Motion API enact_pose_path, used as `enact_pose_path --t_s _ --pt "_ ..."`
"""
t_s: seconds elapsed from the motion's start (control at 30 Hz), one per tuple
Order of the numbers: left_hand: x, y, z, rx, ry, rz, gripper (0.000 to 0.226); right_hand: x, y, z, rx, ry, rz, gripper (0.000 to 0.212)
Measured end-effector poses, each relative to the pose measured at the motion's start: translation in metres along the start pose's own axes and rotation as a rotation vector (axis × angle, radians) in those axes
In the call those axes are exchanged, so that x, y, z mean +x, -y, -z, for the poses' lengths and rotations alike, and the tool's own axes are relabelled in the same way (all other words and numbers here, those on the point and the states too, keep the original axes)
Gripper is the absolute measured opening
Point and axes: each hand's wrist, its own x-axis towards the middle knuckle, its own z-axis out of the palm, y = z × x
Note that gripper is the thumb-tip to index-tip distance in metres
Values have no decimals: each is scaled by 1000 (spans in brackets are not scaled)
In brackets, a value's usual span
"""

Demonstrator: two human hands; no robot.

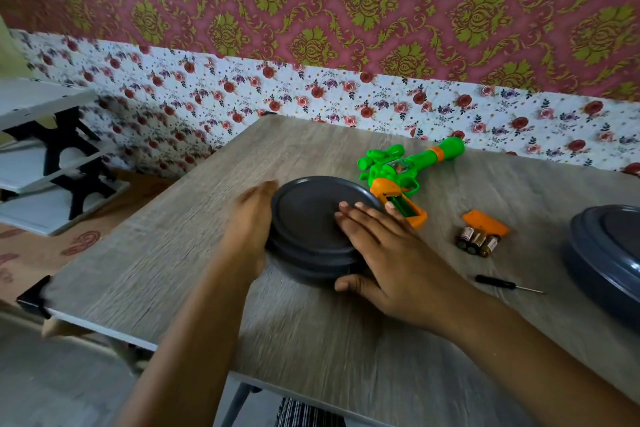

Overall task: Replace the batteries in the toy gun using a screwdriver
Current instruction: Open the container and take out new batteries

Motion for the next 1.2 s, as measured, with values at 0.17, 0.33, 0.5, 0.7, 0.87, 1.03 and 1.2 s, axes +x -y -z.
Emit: enact_pose_path --t_s 0.17,0.33,0.5,0.7,0.87,1.03,1.2 --pt "-37 13 32 375 345 -186 128 0 -4 -15 77 -95 39 75" --pt "-32 39 32 767 270 -435 160 3 -3 -20 -1 -275 81 72" --pt "-37 35 30 697 242 -533 146 3 2 -26 -94 -416 123 66" --pt "-34 40 32 623 256 -553 143 5 2 -22 -118 -400 151 58" --pt "-37 40 34 626 256 -533 138 20 -2 10 46 -453 63 61" --pt "-38 39 32 630 230 -491 143 35 -3 23 37 -306 76 63" --pt "-38 39 32 647 213 -462 146 57 -1 20 109 -181 10 59"
